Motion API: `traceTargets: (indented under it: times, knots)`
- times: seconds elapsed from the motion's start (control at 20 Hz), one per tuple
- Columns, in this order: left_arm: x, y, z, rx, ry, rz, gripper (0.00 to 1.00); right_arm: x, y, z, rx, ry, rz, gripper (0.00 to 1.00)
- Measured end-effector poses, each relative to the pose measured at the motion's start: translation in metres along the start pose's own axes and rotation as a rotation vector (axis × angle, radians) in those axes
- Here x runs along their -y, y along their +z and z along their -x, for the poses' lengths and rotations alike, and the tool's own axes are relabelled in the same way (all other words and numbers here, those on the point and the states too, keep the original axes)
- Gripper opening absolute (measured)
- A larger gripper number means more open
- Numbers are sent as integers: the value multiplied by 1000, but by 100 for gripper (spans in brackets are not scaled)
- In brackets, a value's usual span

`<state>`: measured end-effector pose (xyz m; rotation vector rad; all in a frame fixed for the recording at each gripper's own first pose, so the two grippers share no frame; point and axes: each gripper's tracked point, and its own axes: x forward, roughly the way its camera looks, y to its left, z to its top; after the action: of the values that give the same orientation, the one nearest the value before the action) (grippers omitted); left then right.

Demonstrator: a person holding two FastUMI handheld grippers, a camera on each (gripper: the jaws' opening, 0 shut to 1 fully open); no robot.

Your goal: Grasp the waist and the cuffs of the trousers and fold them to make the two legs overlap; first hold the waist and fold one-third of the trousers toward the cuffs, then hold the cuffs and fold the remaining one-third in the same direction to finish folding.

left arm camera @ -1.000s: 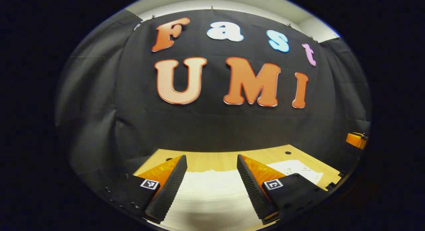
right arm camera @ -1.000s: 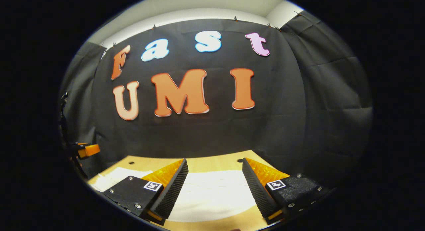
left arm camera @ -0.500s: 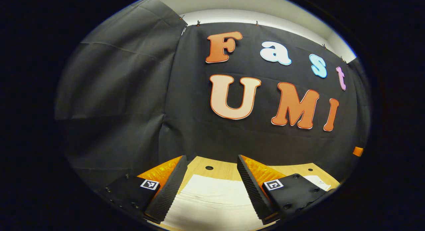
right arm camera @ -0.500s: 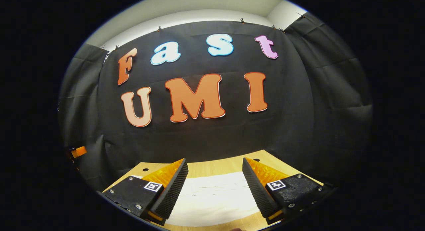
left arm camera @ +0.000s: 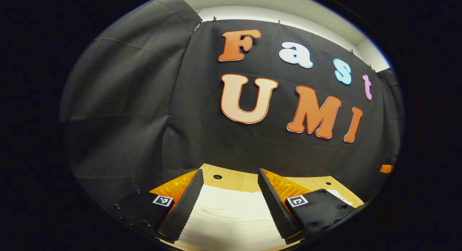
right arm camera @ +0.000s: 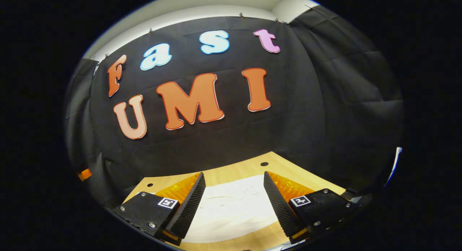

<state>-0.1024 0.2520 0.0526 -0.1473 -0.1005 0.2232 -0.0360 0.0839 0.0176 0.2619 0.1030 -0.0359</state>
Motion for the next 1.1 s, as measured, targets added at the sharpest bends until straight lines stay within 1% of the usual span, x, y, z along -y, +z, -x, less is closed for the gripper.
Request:
traceTargets:
  times: [0.05, 0.1, 0.2, 0.35, 0.5, 0.6, 0.8, 0.9, 1.1]
  knots:
    - [2, -1, -3, -3, 7, -7, 99, 15, -4, -6, -31, -28, -40, 100]
    - [4, -2, -5, -3, 14, -13, 99, 34, -11, -16, -53, -71, -77, 98]
    - [14, 3, -10, 4, 26, -14, 99, 69, -23, -33, -102, -136, -151, 98]
    - [45, 11, -34, 4, 45, -21, 100, 107, -53, -64, -228, -171, -269, 98]
    - [65, 15, -45, 16, 65, -31, 99, 144, -87, -97, -328, -235, -411, 98]
    - [77, 17, -49, 26, 74, -44, 99, 161, -113, -115, -407, -245, -498, 99]
    - [84, 14, -55, 26, 116, -134, 99, 190, -173, -137, -579, -287, -541, 99]
    - [87, 14, -58, 23, 129, -135, 99, 196, -195, -146, -641, -306, -585, 99]
    - [77, 10, -72, -15, 148, -128, 99, 209, -215, -165, -679, -362, -639, 99]
